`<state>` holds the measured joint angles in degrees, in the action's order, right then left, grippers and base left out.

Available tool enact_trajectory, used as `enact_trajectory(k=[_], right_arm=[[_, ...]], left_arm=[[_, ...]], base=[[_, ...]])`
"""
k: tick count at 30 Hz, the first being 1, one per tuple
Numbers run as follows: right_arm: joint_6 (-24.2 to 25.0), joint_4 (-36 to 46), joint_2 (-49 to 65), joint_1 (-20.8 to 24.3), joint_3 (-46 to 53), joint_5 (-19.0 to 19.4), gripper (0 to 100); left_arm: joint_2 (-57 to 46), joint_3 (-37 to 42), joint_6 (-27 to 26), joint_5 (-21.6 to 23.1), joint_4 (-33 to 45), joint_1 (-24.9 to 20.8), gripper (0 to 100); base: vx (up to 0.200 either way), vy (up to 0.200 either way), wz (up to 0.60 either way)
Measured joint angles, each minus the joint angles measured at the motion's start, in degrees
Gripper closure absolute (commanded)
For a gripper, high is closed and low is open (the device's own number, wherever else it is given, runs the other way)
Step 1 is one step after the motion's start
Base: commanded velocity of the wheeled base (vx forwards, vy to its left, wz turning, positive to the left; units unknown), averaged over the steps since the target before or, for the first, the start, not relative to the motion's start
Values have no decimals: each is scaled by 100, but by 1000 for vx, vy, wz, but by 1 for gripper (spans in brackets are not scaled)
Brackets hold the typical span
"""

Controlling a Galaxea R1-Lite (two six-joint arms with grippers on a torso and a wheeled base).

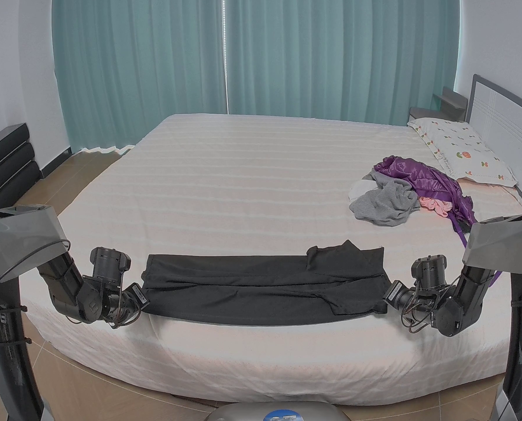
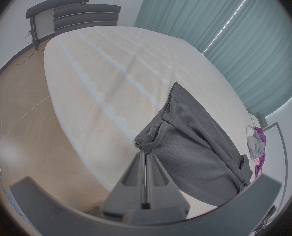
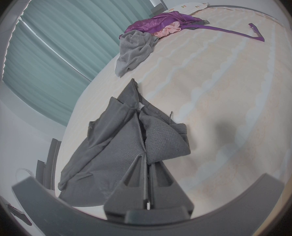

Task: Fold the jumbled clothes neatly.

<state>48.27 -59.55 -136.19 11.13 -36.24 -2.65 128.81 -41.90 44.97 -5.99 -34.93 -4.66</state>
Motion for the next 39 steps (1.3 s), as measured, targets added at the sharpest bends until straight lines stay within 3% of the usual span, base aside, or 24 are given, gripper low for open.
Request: enact_trajectory(k=[17,31,32,33,34,39], right_arm=[[46,0,772,-90,953,294,100],[-277,2,850,17,1451,313,100],[-279,2,844,50,1467,311,100],[-282,0,833,69,1475,311,100],[-284,0,817,88,1480,308,0],[-282,0,775,90,1449,318,0]], left_arm=[[-234,155,-63,7,20,155,100],[-299,616,-280,68,4,146,100],[-301,627,-280,68,6,139,0],[-301,631,-279,68,4,135,0],[-301,640,-279,71,9,130,0],[-312,653,-261,82,6,111,0]], base=[[0,0,0],[0,0,0],[0,0,0],[0,0,0],[0,0,0],[0,0,0]])
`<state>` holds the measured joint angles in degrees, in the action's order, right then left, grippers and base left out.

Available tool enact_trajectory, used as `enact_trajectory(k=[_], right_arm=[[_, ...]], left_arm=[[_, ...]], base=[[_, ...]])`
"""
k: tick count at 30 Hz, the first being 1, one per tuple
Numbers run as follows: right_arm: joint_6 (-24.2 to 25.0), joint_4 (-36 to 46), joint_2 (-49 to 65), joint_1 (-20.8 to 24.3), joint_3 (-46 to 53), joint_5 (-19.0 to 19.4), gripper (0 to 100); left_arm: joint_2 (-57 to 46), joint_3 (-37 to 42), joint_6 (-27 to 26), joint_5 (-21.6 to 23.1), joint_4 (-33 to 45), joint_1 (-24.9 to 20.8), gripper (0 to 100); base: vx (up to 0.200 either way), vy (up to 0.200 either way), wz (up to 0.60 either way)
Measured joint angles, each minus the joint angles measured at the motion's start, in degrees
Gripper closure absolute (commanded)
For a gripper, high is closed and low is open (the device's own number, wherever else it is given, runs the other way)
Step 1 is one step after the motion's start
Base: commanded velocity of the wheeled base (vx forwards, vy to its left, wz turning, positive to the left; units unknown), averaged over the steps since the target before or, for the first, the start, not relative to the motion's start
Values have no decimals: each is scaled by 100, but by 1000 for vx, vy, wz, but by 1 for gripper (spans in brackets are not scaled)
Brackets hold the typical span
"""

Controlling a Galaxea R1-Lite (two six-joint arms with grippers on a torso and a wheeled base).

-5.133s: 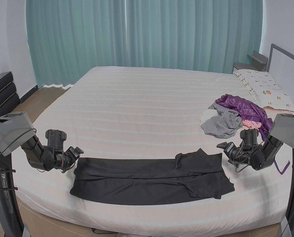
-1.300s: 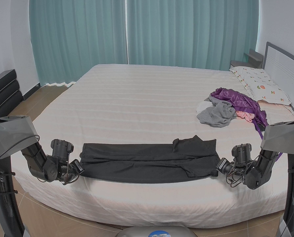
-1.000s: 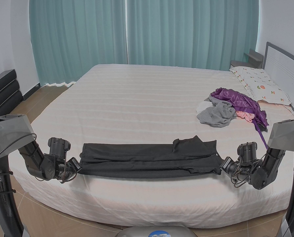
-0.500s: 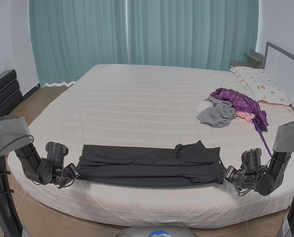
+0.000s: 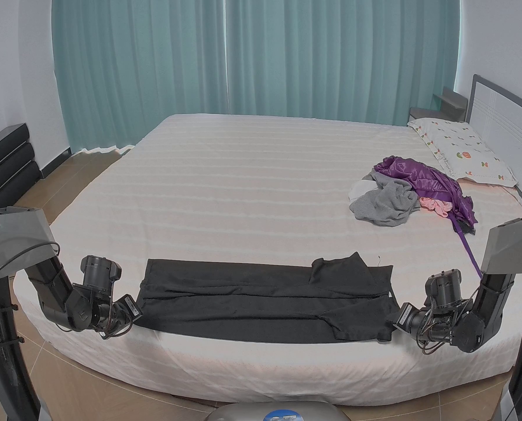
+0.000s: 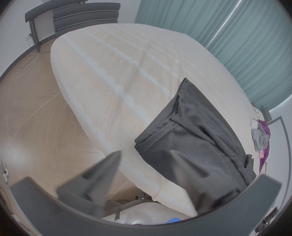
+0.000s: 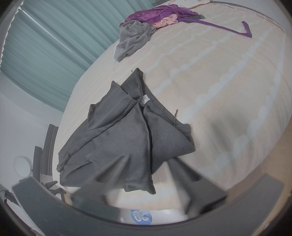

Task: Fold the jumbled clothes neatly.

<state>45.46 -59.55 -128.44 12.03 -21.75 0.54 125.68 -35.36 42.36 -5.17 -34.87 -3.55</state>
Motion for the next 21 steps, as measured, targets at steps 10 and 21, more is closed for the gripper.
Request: enact_trajectory(k=[10,21], right_arm=[[11,40,589,-294,-22,0,0],[13,55,907,-625,-110,48,0]], left_arm=[[-286,-2,112,328,-35,35,0],[-603,-254,767,413,-96,110,0]], base=[[0,0,0],[0,0,0]])
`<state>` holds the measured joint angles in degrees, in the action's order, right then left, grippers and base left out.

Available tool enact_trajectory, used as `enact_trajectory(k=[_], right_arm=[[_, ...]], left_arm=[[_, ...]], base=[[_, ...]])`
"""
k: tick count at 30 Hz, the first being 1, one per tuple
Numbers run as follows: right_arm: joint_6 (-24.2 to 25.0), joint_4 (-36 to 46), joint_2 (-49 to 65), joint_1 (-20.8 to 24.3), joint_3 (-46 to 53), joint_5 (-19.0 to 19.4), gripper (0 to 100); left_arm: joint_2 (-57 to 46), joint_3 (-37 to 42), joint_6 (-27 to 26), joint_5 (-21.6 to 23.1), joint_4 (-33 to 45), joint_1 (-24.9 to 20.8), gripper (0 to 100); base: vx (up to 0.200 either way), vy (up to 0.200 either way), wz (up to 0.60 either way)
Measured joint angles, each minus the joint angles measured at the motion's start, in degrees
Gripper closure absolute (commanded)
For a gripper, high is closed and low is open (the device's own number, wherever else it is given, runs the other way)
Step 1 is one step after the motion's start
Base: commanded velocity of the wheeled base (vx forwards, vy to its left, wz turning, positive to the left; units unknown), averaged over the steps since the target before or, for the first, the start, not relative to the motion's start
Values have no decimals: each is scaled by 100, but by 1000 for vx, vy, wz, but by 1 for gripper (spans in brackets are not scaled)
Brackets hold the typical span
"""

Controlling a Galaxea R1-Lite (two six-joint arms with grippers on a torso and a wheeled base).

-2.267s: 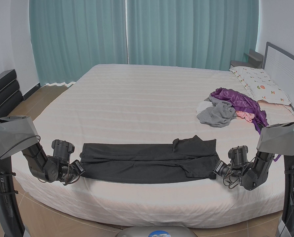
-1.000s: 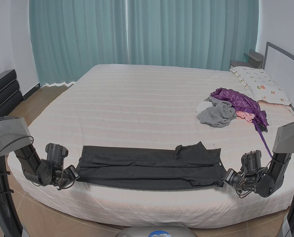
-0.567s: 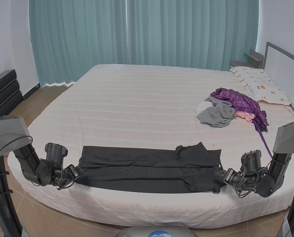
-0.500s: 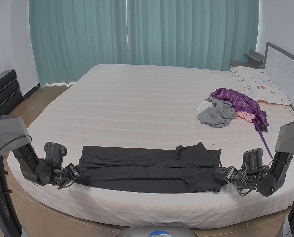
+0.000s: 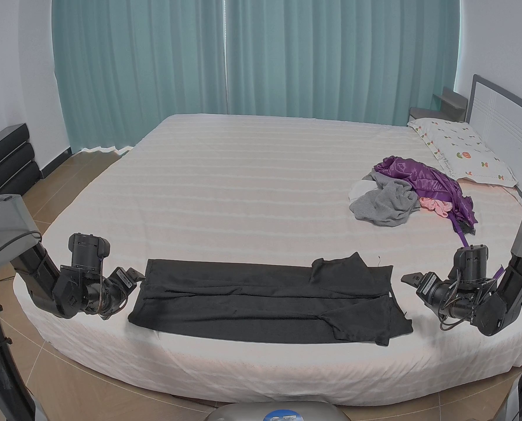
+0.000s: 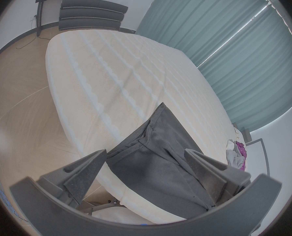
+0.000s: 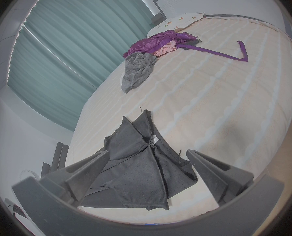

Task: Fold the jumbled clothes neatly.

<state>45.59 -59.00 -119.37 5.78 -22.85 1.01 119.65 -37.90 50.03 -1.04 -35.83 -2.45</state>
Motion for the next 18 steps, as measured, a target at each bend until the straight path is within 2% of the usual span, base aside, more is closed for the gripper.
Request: enact_trajectory(k=[7,12,16,18], right_arm=[[2,-41,-89,-22,-27,11,0],[9,-52,-179,-24,-33,11,0],[28,-56,-260,-7,-57,88,0],[35,-63,-306,-2,-88,152,0]], left_arm=[[-44,-38,33,-55,-71,9,0],[-55,-149,339,-33,-38,59,0],[-55,-187,358,20,11,105,0],[-52,-171,315,38,63,98,0]], base=[[0,0,0],[200,0,0],[200,0,0],[0,0,0]])
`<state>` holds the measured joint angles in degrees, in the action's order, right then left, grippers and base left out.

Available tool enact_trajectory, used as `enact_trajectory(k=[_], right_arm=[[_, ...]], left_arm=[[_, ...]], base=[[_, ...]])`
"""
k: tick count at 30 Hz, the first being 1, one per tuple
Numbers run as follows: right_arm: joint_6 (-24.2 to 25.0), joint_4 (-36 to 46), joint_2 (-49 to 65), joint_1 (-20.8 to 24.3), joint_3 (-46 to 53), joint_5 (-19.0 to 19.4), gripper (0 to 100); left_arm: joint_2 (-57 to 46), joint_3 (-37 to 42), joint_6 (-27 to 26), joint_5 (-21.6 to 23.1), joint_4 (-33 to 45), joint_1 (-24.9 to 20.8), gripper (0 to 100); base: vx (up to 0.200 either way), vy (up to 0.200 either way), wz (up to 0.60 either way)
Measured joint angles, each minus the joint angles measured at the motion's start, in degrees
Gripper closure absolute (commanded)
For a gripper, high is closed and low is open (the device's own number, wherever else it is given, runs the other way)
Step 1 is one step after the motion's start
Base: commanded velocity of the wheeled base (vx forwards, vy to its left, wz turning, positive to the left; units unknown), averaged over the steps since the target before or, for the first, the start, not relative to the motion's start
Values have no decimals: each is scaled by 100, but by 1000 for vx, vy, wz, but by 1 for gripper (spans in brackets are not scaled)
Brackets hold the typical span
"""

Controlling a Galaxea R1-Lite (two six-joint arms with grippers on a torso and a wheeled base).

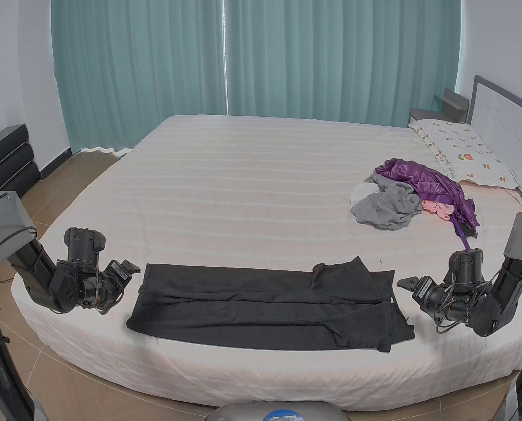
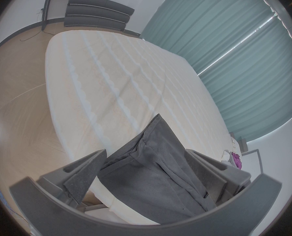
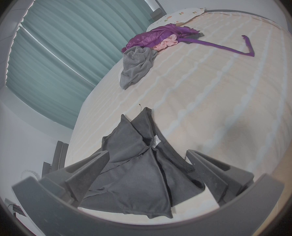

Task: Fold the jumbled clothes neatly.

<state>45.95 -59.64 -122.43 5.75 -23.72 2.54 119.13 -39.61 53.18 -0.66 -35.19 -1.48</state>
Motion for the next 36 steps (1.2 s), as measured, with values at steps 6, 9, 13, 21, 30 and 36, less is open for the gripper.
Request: enact_trajectory(k=[6,9,13,21,30,36], right_arm=[[-5,-6,-127,-6,-44,375,0],[-32,-15,-191,6,-50,534,0],[-60,-173,-307,17,-56,606,0],[-174,-452,-572,17,-41,624,0],[-301,-466,-778,39,-256,624,0],[-824,-482,-1045,39,-488,649,0]], left_arm=[[39,85,-473,308,158,-45,0],[94,157,-611,378,167,-83,0],[236,190,-745,377,169,-180,0],[590,-66,-823,286,143,-316,0],[1018,-588,-794,-71,156,-310,100],[1134,-675,-610,-158,150,-260,100]], base=[[0,0,0],[0,0,0],[0,0,0],[0,0,0],[0,0,0],[0,0,0]])
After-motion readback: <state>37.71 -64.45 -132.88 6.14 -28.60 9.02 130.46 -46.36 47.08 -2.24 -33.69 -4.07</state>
